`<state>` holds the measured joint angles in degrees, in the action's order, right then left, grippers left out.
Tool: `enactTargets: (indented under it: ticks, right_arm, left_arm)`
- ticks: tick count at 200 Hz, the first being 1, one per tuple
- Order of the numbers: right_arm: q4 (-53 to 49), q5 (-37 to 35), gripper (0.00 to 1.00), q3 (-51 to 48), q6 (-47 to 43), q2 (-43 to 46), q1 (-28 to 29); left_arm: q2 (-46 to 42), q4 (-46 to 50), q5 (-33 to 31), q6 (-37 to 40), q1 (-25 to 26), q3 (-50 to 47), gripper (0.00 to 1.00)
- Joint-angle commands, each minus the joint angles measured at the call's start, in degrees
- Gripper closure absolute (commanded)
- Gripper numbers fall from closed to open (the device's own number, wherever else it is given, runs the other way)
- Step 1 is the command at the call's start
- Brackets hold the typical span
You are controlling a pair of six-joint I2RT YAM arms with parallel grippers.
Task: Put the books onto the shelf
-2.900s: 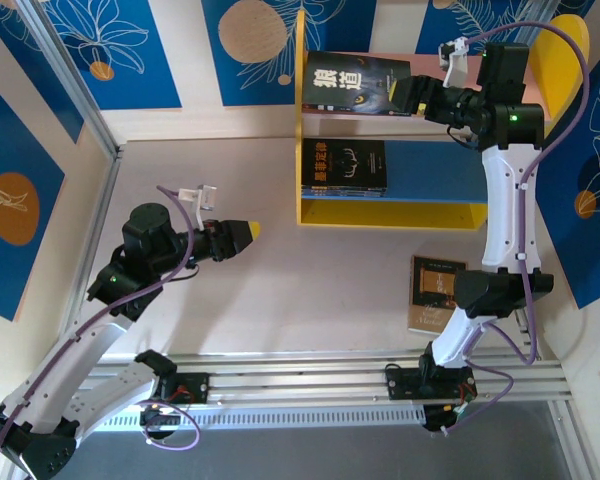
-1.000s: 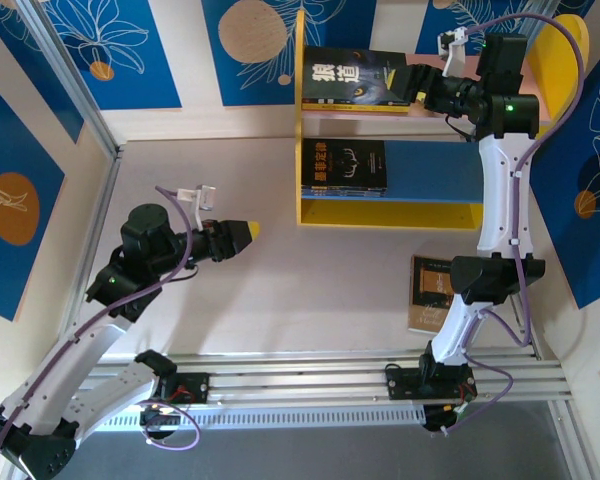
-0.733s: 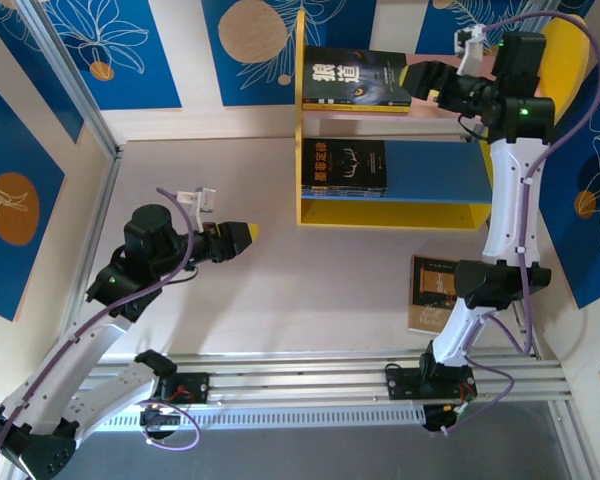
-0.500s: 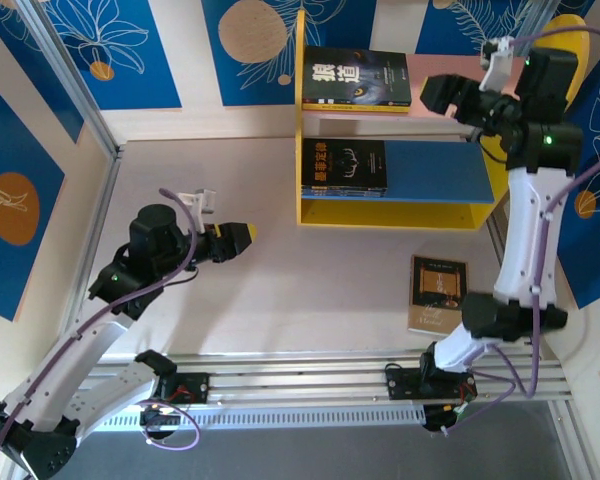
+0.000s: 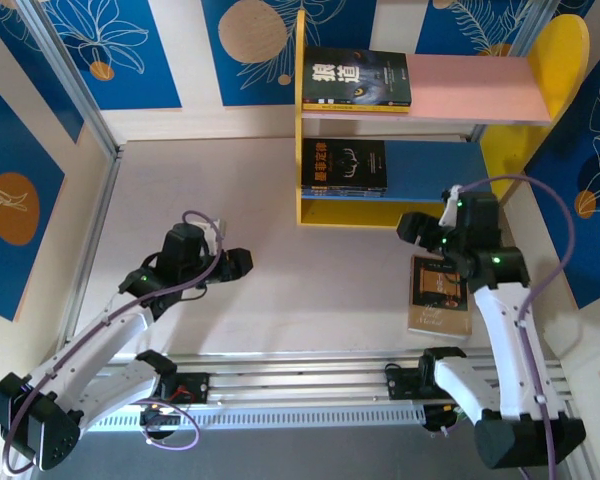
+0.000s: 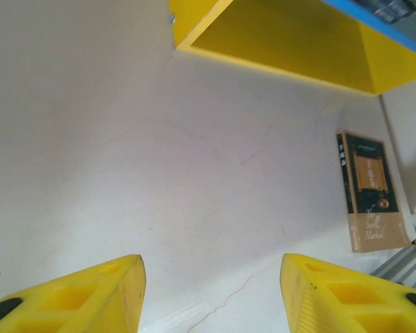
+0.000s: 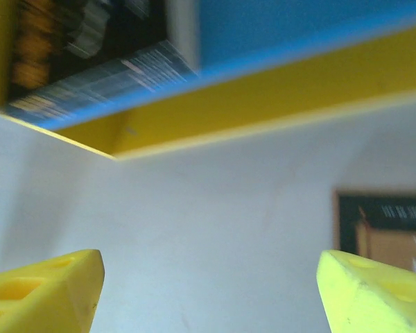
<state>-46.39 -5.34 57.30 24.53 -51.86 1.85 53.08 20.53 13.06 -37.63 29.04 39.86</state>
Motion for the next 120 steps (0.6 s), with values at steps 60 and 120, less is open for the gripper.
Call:
enactTargets:
  ticks: [60, 120]
  right_arm:
    - [6.66, -9.65, 0.16, -15.43, 7.53, -12.42, -2.31]
    - [7.5, -2.33, 0.16, -12.93, 6.93, -22.47, -3.65]
  left_arm:
    - [-3.61, -5.02, 2.03, -1.98, -0.38, -3.46, 0.45]
    - [-4.76, -3.97, 2.76, -1.35, -0.4, -2.86, 0.45]
